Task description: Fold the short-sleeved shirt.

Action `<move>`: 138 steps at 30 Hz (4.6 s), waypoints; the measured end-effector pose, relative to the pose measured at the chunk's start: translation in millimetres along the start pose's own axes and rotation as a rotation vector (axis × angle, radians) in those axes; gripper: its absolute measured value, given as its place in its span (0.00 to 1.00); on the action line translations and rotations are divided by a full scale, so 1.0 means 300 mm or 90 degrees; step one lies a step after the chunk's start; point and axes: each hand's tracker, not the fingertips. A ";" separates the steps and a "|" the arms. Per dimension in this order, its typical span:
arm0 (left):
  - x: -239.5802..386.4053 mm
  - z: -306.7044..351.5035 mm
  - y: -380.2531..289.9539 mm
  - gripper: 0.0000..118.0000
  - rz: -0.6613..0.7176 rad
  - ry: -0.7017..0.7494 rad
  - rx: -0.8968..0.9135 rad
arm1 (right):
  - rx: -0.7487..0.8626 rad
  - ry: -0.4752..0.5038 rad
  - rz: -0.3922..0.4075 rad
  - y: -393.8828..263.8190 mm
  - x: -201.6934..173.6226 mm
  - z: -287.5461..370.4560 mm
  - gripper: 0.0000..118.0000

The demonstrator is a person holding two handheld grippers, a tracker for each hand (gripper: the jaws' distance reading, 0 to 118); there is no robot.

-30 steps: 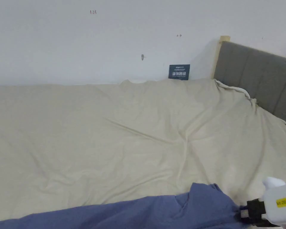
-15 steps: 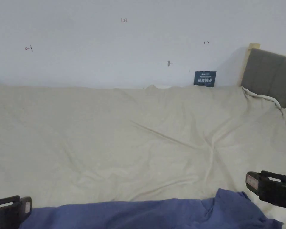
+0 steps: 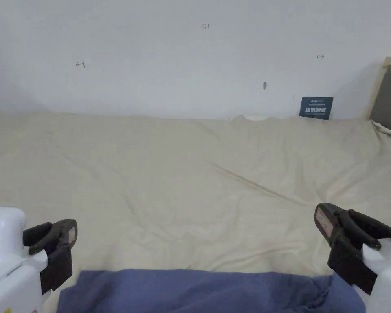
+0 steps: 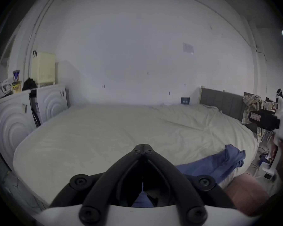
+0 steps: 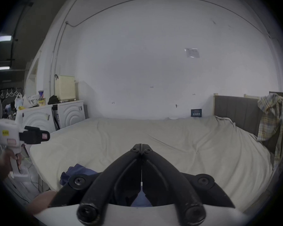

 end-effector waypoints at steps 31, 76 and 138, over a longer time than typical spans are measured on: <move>-0.435 -0.621 -0.340 0.97 0.440 -0.467 -0.516 | -0.167 0.114 0.021 -0.095 -0.103 -0.181 0.00; 0.102 -0.584 -0.052 0.00 0.109 -0.183 -0.543 | -0.169 0.086 -0.081 -0.139 0.153 -0.047 0.00; -0.187 -0.565 -0.074 0.08 0.089 -0.175 -0.466 | -0.229 0.121 -0.154 -0.105 0.125 -0.134 0.00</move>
